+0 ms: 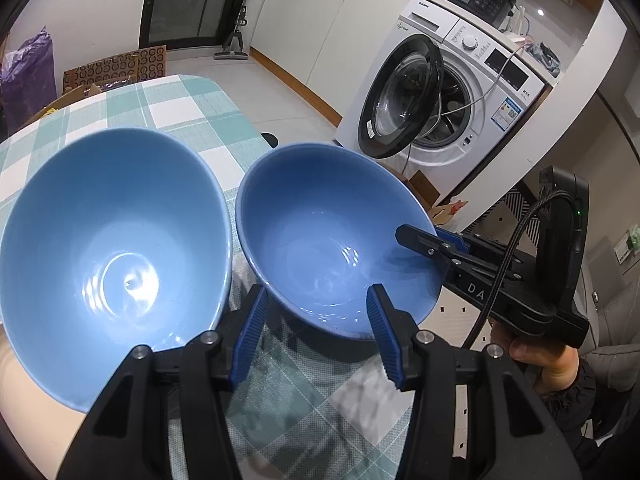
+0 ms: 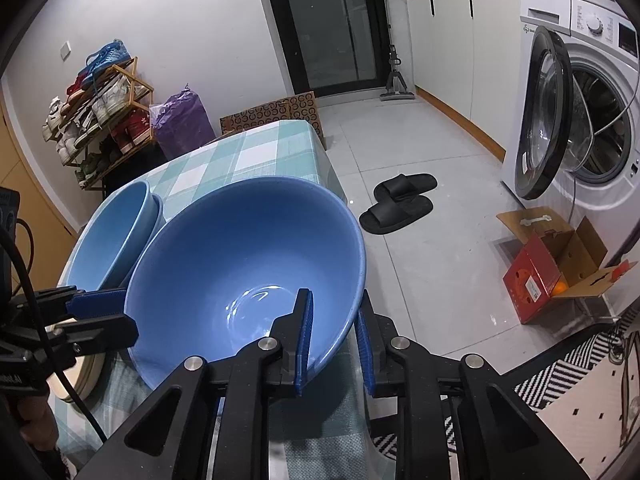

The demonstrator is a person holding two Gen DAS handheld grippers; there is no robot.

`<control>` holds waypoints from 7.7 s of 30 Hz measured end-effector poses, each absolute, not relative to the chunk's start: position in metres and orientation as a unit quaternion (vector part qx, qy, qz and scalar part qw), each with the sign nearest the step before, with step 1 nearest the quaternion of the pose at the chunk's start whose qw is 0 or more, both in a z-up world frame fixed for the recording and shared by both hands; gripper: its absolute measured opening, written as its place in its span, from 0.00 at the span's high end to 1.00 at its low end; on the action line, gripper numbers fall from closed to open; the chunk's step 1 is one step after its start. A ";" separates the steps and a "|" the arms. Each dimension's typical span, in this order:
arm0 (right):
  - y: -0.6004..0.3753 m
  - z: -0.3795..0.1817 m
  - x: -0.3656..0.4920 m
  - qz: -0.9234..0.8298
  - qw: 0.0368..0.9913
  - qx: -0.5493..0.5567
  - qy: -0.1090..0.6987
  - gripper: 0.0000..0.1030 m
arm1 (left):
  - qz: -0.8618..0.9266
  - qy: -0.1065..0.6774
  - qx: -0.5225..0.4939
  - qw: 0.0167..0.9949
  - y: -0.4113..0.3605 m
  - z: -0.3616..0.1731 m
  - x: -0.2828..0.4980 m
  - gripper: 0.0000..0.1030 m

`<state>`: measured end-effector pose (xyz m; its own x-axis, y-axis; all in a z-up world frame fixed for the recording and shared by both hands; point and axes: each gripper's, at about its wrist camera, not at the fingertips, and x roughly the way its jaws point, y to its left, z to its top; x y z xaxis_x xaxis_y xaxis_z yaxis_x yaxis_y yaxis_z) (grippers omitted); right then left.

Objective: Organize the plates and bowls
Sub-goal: 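Close both grippers on the blue bowl rim, then lift and carry the blue bowl with both grippers toward the other blue bowls, then lower the blue bowl into the other blue bowls with both grippers, then open both grippers to release the nested blue bowls, then move both grippers onto the nested blue bowls' rim and close them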

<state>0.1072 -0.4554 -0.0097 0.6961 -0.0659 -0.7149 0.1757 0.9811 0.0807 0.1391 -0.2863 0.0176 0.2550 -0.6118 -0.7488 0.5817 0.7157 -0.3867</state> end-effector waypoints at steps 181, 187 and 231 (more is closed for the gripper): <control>-0.248 0.017 0.186 0.008 0.917 -0.123 0.380 0.78 | -0.221 0.431 -0.030 0.874 -0.139 0.025 0.154 0.56; -0.249 0.015 0.187 0.004 0.916 -0.125 0.381 0.73 | -0.224 0.428 -0.024 0.875 -0.141 0.024 0.154 0.56; -0.291 0.020 0.173 0.021 0.934 -0.042 0.353 0.01 | -0.190 0.430 -0.048 0.881 -0.129 0.020 0.176 0.00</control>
<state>0.1726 -0.2906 0.0196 0.7498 0.0096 -0.6616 -0.0689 0.9956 -0.0637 0.1758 -0.1287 0.0200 0.5583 -0.3753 -0.7399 0.2932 0.9235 -0.2472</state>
